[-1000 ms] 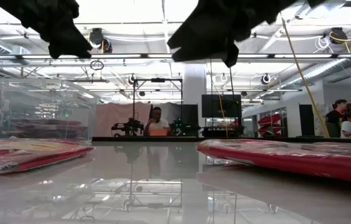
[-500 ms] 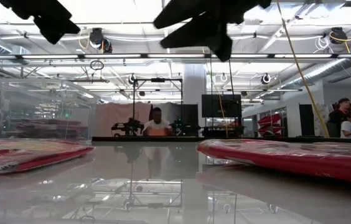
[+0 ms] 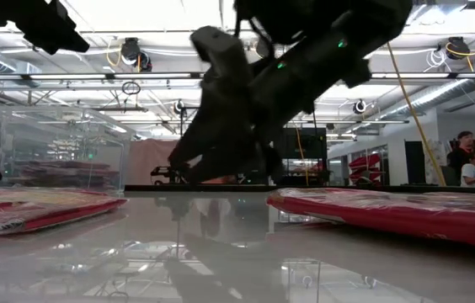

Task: Sort popcorn bags into baskets
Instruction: Stack the red popcorn pack into the bin

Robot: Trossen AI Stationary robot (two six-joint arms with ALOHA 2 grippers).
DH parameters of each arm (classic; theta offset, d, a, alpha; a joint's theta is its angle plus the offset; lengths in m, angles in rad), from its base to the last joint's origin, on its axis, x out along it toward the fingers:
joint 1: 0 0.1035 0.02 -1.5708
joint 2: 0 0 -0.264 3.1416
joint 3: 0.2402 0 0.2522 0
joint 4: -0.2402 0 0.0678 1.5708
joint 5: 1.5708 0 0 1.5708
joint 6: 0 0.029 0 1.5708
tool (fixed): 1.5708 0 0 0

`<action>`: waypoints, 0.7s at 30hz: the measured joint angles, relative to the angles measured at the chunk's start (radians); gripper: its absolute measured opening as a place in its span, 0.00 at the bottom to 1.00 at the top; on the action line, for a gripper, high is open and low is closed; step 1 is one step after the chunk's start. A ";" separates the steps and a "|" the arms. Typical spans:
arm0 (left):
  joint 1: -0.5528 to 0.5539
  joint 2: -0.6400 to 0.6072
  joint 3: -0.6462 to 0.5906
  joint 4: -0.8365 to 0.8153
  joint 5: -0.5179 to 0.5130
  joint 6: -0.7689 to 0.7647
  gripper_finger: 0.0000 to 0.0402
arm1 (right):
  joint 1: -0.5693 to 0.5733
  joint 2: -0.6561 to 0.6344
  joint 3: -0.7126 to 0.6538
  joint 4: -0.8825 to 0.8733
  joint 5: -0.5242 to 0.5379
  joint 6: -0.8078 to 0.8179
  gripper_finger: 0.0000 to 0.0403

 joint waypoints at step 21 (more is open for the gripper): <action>-0.196 0.278 0.000 0.061 0.102 -0.207 0.41 | -0.025 0.194 0.302 -0.206 -0.074 -0.056 0.36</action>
